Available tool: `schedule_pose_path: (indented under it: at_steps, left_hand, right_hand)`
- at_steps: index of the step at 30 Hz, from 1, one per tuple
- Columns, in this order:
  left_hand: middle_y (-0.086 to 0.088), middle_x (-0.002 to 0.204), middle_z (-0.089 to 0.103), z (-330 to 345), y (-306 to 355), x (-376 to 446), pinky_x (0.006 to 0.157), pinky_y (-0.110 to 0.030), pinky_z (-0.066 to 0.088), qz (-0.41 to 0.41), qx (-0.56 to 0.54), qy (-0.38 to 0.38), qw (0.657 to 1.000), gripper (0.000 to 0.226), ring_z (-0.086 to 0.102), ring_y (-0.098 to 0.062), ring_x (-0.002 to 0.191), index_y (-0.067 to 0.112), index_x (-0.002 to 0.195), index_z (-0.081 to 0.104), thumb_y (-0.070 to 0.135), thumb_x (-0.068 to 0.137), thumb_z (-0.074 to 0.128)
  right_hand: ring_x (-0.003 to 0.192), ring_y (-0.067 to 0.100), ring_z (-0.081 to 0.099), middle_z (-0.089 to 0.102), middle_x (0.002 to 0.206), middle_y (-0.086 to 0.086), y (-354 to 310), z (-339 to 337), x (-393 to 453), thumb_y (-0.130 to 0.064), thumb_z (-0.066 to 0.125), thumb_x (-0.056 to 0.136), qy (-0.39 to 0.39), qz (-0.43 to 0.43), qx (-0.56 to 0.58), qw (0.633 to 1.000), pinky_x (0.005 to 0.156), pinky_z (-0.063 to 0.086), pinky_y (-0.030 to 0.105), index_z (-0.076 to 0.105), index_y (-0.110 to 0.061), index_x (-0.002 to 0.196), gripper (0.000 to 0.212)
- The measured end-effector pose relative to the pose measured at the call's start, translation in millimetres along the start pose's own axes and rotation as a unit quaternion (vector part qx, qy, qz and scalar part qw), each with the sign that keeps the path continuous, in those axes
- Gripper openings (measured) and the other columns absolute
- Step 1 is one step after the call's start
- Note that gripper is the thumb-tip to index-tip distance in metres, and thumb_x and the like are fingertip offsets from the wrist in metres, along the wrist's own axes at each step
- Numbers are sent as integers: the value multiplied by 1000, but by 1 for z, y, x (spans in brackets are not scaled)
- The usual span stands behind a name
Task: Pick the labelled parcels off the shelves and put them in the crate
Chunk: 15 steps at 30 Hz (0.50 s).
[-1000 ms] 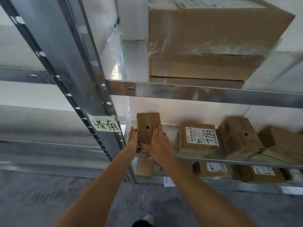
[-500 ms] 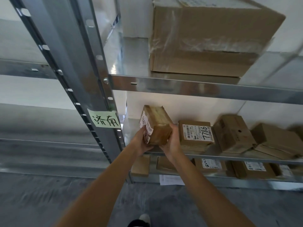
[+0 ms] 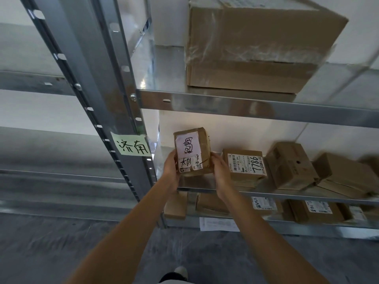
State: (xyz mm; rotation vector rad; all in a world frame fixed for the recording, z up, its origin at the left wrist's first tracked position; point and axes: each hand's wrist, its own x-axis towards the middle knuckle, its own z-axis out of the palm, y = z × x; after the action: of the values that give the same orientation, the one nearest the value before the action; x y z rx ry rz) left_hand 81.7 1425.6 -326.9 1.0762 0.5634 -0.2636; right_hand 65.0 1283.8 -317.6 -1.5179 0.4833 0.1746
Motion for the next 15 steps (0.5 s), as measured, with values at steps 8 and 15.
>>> schedule_pose_path:
  at_steps: [8,15]
  left_hand:
    - [-7,108,72,3,7,-6,93,-45,53,35,56,-17,998,43,66,-30,101,23,128,59,45,99,36]
    - [1,133,54,17,3,-14,107,-52,38,67,56,4,996,66,50,-23,123,32,144,32,59,87,52]
  right_hand:
    - [102,25,65,67,115,7,7,-3,-1,-48,74,77,-36,72,72,994,89,54,41,39,-18,136,75]
    - [108,31,66,65,123,10,7,4,-5,-29,82,74,-36,52,244,968,89,55,51,31,-34,141,84]
